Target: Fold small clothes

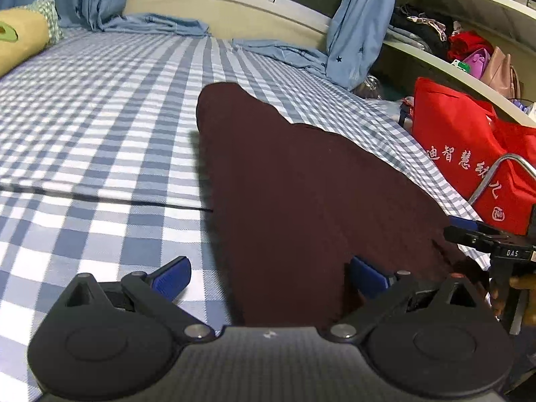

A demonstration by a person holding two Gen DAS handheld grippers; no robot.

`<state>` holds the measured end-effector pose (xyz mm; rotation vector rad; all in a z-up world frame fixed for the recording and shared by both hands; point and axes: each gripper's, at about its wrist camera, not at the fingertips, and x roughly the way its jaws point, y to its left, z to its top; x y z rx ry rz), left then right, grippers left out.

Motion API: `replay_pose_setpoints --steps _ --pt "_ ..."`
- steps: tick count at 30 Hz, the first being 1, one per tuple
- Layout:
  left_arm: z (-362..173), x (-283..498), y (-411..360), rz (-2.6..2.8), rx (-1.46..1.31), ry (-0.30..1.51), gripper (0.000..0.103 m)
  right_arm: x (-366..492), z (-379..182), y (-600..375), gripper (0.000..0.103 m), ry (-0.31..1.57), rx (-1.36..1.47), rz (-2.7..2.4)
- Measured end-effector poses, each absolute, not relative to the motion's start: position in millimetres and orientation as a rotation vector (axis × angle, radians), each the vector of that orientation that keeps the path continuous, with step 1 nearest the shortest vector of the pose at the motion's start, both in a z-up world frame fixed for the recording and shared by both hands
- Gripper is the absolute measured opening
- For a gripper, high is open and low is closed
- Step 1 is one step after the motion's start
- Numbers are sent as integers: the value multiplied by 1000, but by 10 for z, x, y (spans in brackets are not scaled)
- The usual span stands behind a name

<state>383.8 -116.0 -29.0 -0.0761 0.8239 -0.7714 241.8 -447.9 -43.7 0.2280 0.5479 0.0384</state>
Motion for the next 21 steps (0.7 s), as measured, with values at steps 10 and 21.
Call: replay_pose_setpoints --steps 10,21 --pt "-427 4079 -1378 -804 -92 897 103 2672 -680 -4841 102 601 380 47" --pt "-500 4085 -1368 -805 -100 886 103 2657 -803 -4864 103 578 428 60"
